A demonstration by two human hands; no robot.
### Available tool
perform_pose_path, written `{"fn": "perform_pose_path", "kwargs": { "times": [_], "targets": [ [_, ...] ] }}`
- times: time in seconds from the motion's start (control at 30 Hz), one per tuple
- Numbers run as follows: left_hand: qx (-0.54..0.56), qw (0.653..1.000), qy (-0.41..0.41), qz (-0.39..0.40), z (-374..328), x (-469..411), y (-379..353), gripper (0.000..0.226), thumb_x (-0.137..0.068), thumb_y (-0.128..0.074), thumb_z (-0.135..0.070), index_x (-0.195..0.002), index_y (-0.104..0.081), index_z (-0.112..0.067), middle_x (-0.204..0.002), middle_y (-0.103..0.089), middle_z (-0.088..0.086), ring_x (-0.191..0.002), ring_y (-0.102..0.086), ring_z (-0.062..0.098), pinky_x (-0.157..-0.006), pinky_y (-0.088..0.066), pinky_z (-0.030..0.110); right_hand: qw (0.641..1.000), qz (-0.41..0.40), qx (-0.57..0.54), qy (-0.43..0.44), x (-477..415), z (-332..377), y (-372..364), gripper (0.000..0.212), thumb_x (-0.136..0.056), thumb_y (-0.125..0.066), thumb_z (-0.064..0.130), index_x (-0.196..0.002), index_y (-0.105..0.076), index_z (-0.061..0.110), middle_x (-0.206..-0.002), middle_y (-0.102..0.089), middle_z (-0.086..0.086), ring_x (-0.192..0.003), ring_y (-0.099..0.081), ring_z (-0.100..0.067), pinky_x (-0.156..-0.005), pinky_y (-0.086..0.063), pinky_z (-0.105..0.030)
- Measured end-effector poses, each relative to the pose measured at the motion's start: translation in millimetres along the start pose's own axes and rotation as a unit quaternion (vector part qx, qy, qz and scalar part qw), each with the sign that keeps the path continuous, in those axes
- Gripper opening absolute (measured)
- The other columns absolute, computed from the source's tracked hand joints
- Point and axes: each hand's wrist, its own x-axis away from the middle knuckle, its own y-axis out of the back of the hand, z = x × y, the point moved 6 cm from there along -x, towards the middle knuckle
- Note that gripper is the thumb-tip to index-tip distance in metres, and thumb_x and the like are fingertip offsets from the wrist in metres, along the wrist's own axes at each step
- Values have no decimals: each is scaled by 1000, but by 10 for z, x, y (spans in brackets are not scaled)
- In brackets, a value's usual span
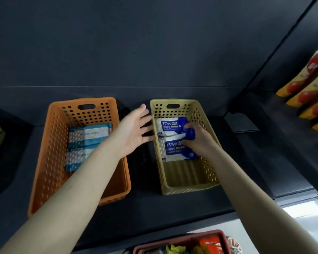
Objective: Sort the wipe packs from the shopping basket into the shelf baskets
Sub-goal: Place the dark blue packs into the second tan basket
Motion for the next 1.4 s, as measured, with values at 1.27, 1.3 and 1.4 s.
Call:
{"fn": "perform_pose_path", "kwargs": {
  "times": [1.27,1.3,1.4],
  "targets": [
    [-492,765,-388,-147,368,1760,-565,29,-96,-51,-15,-124,-61,-20,-123,-62,-7,-110,-58,7,-98,-48,28,945,-238,-36,220,1985,-128,670,39,-94,-57,24,-132,-57,17,-128,-63,4,-113,-60,-11,-96,-47,-21],
    [-497,760,-390,-151,551,1947,-592,29,-97,-51,-16,-125,-60,-20,-122,-60,-10,-112,-55,4,-98,-46,26,945,-233,-47,223,2162,-275,579,38,-94,-57,22,-132,-58,15,-128,-63,5,-107,-63,-10,-92,-47,-16],
    [-491,778,-358,-161,1194,2410,-577,32,-99,-49,-17,-130,-58,-20,-126,-54,-13,-119,-49,2,-102,-40,21,957,-192,-100,192,2646,-806,230,38,-95,-56,19,-132,-57,16,-128,-62,5,-109,-62,-10,-87,-41,-8]
  ]
}}
